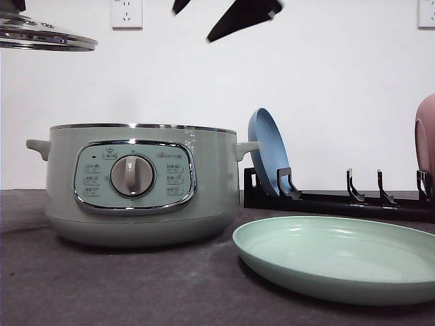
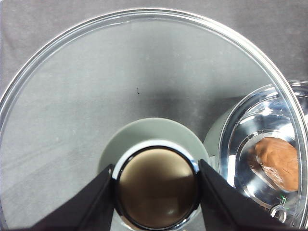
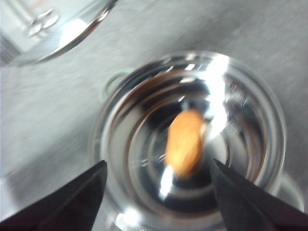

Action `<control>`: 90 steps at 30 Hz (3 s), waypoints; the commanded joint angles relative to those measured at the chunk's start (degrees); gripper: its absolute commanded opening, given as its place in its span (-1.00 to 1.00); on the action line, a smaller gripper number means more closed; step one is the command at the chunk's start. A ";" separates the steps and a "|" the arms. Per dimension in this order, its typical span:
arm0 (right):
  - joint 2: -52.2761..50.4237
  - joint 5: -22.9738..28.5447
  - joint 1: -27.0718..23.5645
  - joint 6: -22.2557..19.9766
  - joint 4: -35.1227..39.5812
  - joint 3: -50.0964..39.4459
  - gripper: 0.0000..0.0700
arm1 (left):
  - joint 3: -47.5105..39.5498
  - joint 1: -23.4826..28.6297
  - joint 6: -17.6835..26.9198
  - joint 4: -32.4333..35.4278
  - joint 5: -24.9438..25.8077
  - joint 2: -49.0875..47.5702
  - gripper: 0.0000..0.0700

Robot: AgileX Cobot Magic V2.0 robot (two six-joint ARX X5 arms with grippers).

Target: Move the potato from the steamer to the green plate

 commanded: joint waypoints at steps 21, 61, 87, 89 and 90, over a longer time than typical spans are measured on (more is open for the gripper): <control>23.72 8.93 5.56 -0.87 2.47 12.40 0.34 | 2.38 0.09 -0.12 2.08 -0.06 -0.90 -1.00; 28.28 12.65 6.47 -0.72 0.50 12.55 -0.54 | 2.38 0.07 -0.11 1.70 -0.04 -0.90 -1.00; -3.27 16.82 5.33 -1.68 -13.47 5.81 -0.56 | 2.38 -2.39 -0.13 1.91 4.74 -0.90 -1.00; -7.01 18.19 4.82 -1.68 -12.51 0.64 -0.56 | 2.38 -3.03 -0.12 1.92 4.74 -0.90 -1.00; -9.07 18.67 4.49 -1.68 -11.80 -2.40 -0.56 | 2.38 -3.34 -0.11 1.93 4.74 -0.90 -1.00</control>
